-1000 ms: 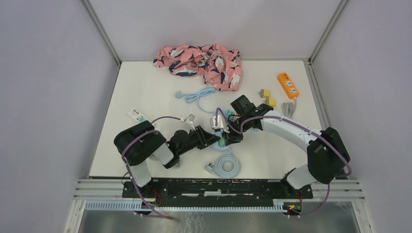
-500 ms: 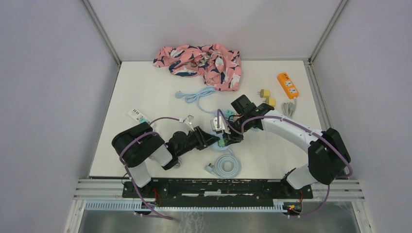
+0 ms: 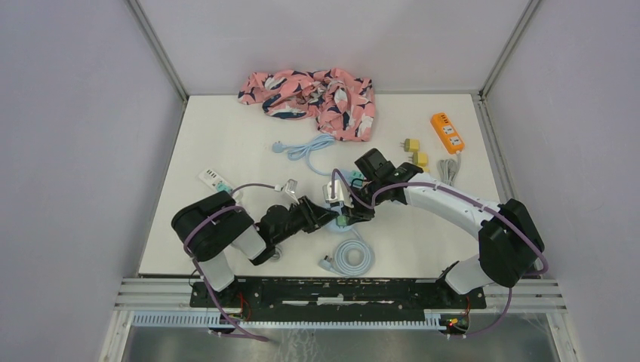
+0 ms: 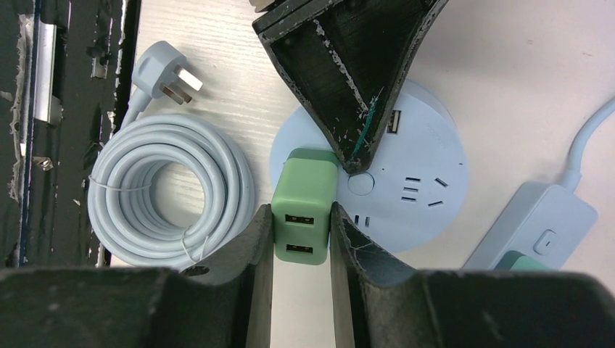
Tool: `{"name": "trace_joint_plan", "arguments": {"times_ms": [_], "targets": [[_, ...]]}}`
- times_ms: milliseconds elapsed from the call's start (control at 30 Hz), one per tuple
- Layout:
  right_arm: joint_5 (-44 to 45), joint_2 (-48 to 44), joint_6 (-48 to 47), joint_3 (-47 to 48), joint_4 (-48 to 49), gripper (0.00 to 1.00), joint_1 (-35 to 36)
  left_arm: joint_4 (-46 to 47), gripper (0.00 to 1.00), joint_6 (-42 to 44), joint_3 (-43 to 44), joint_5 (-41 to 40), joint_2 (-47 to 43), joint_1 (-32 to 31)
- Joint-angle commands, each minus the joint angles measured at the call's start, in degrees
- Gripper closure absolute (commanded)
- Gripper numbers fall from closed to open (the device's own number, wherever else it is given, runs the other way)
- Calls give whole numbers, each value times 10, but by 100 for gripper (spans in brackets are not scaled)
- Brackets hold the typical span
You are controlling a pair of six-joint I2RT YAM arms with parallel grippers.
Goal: Pull the plug off the socket
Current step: Remove the plug from the socket.
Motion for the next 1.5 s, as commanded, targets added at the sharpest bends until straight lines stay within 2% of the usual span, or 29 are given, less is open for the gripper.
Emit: {"name": "trace_joint_plan", "arguments": {"times_ms": [0,200,500,633,833,967,1133,1467], "targets": [[-28,-29,-7,9,-64,100,-3,-18,97,17,-19,-73,-12,12],[-53,-24,-28,25,-101,100,-6,-25,97,21,-21,-81,-15,12],[-37,-24,-24,31,-105,100,-12,-37,97,21,-26,-98,-21,13],[-60,-31,-67,18,-125,100,5,-45,97,19,-24,-105,-22,13],[-17,-21,-46,29,-114,100,17,-46,97,18,-25,-109,-19,12],[1,-32,-34,36,-111,100,5,-52,97,20,-25,-114,-19,12],[-23,-42,-45,37,-126,100,-23,-52,97,20,-26,-117,-16,12],[-36,-46,-48,44,-136,100,-32,-51,97,19,-32,-121,-19,13]]}}
